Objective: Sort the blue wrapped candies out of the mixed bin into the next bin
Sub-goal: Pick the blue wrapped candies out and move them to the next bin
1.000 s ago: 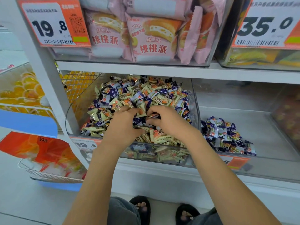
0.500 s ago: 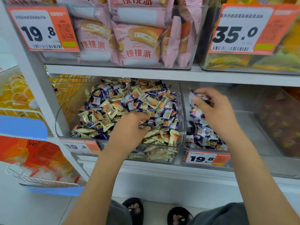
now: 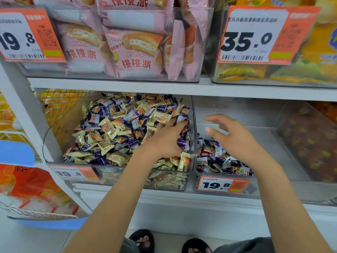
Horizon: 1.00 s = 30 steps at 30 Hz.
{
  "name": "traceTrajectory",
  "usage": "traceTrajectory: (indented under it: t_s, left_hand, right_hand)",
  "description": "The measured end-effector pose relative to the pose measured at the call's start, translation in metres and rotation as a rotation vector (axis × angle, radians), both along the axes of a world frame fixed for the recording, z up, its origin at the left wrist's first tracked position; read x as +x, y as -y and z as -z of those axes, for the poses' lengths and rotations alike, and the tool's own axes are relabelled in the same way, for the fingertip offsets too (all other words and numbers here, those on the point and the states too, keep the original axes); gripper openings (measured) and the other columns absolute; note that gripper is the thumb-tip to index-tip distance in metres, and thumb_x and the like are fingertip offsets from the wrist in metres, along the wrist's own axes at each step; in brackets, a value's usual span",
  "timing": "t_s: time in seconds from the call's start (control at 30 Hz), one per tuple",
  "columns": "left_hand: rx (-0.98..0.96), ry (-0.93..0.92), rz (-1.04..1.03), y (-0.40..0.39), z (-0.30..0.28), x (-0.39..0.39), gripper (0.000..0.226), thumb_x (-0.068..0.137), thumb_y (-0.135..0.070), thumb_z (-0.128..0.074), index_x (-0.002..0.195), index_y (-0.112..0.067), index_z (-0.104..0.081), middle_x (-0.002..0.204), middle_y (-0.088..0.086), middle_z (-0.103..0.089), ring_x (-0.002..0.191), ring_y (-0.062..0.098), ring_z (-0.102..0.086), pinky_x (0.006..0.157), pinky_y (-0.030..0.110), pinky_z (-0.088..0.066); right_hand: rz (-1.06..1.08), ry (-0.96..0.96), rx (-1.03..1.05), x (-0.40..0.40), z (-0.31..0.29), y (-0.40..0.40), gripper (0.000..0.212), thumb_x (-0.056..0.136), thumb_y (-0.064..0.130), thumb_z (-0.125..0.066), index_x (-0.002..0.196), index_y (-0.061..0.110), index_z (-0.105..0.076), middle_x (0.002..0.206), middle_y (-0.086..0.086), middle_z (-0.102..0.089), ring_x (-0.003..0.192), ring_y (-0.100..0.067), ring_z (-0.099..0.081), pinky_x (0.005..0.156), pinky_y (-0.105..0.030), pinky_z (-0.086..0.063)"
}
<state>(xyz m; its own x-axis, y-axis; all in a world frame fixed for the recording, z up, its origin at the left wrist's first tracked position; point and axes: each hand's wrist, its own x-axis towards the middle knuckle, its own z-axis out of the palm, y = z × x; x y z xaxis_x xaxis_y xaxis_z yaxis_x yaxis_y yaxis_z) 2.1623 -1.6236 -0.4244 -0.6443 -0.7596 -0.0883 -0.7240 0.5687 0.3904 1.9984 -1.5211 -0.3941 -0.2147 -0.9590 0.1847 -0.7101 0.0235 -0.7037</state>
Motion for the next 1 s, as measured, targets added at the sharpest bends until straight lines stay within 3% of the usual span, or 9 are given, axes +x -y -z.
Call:
traceTrajectory:
  t_s: [0.17, 0.3, 0.5, 0.67, 0.7, 0.77, 0.87, 0.93, 1.0]
  left_hand:
    - [-0.034, -0.110, 0.039, 0.001, 0.004, 0.009, 0.051, 0.075, -0.025, -0.073, 0.117, -0.028, -0.045, 0.140, 0.007, -0.025, 0.125, 0.037, -0.027, 0.104, 0.042, -0.023]
    - [-0.072, -0.188, 0.087, 0.003, 0.007, 0.013, 0.032, 0.074, -0.038, -0.075, 0.094, -0.031, -0.050, 0.117, 0.004, -0.035, 0.109, 0.030, -0.040, 0.100, 0.037, -0.029]
    - [0.123, -0.421, 0.013, 0.002, -0.013, 0.027, 0.022, 0.077, -0.028, -0.074, 0.094, -0.023, -0.060, 0.112, 0.003, -0.052, 0.101, 0.018, -0.052, 0.084, 0.022, -0.035]
    - [0.273, -0.531, -0.189, -0.009, -0.035, 0.036, 0.032, 0.085, -0.031, -0.065, 0.115, -0.026, -0.053, 0.142, 0.008, -0.044, 0.128, 0.032, -0.040, 0.097, 0.035, -0.037]
    - [0.292, -0.553, -0.211, -0.011, -0.038, 0.036, 0.033, 0.086, -0.033, -0.064, 0.115, -0.029, -0.051, 0.139, 0.010, -0.046, 0.126, 0.032, -0.044, 0.095, 0.036, -0.040]
    - [0.317, -0.634, -0.228, -0.019, -0.044, 0.035, 0.030, 0.085, -0.035, -0.064, 0.109, -0.036, -0.046, 0.118, -0.005, -0.057, 0.106, 0.024, -0.060, 0.079, 0.024, -0.047]
    - [0.336, -0.748, -0.185, -0.032, -0.054, 0.029, 0.017, 0.086, -0.028, -0.064, 0.097, -0.036, -0.052, 0.088, -0.026, -0.056, 0.078, 0.014, -0.058, 0.067, 0.015, -0.046]
    - [0.353, -0.792, -0.087, -0.046, -0.062, 0.018, 0.016, 0.087, -0.020, -0.063, 0.089, -0.035, -0.058, 0.077, -0.022, -0.060, 0.075, 0.010, -0.055, 0.065, 0.014, -0.045]
    - [0.335, -0.795, 0.046, -0.055, -0.068, 0.002, 0.013, 0.086, -0.015, -0.063, 0.094, -0.025, -0.062, 0.080, -0.011, -0.063, 0.071, 0.004, -0.057, 0.065, 0.013, -0.044]
  right_hand:
    - [-0.004, 0.028, -0.021, 0.004, 0.002, 0.009, 0.030, 0.093, 0.028, -0.054, 0.123, 0.030, -0.054, 0.130, 0.007, -0.053, 0.119, -0.005, -0.044, 0.097, -0.021, -0.031]
    - [-0.011, 0.032, -0.041, 0.009, 0.003, 0.013, 0.028, 0.094, 0.026, -0.054, 0.122, 0.029, -0.056, 0.127, 0.007, -0.055, 0.120, -0.009, -0.047, 0.097, -0.021, -0.032]
    - [-0.039, 0.079, -0.079, 0.013, 0.000, 0.006, 0.024, 0.095, 0.023, -0.053, 0.116, 0.032, -0.058, 0.120, 0.016, -0.057, 0.116, -0.005, -0.048, 0.094, -0.020, -0.032]
    - [-0.069, 0.120, -0.144, 0.016, -0.004, 0.002, 0.023, 0.094, 0.018, -0.054, 0.107, 0.036, -0.059, 0.106, 0.026, -0.056, 0.112, 0.001, -0.050, 0.097, -0.018, -0.035]
    - [-0.070, 0.130, -0.156, 0.016, -0.005, 0.001, 0.024, 0.094, 0.017, -0.054, 0.106, 0.036, -0.059, 0.104, 0.029, -0.054, 0.110, 0.003, -0.050, 0.096, -0.017, -0.036]
    - [-0.069, 0.161, -0.182, 0.016, -0.005, 0.002, 0.024, 0.094, 0.016, -0.054, 0.104, 0.037, -0.060, 0.102, 0.028, -0.055, 0.107, 0.004, -0.052, 0.094, -0.014, -0.037]
    - [-0.068, 0.247, -0.222, 0.013, -0.007, 0.000, 0.025, 0.093, 0.013, -0.055, 0.100, 0.038, -0.060, 0.106, 0.017, -0.062, 0.104, 0.002, -0.057, 0.089, -0.007, -0.041]
    - [-0.084, 0.313, -0.221, 0.010, -0.010, -0.002, 0.024, 0.094, 0.012, -0.055, 0.102, 0.033, -0.062, 0.108, 0.013, -0.065, 0.102, 0.002, -0.058, 0.087, -0.009, -0.044]
    - [-0.068, 0.370, -0.214, 0.003, -0.011, -0.006, 0.023, 0.094, 0.010, -0.054, 0.103, 0.029, -0.064, 0.107, 0.008, -0.067, 0.101, -0.003, -0.061, 0.087, -0.019, -0.049]
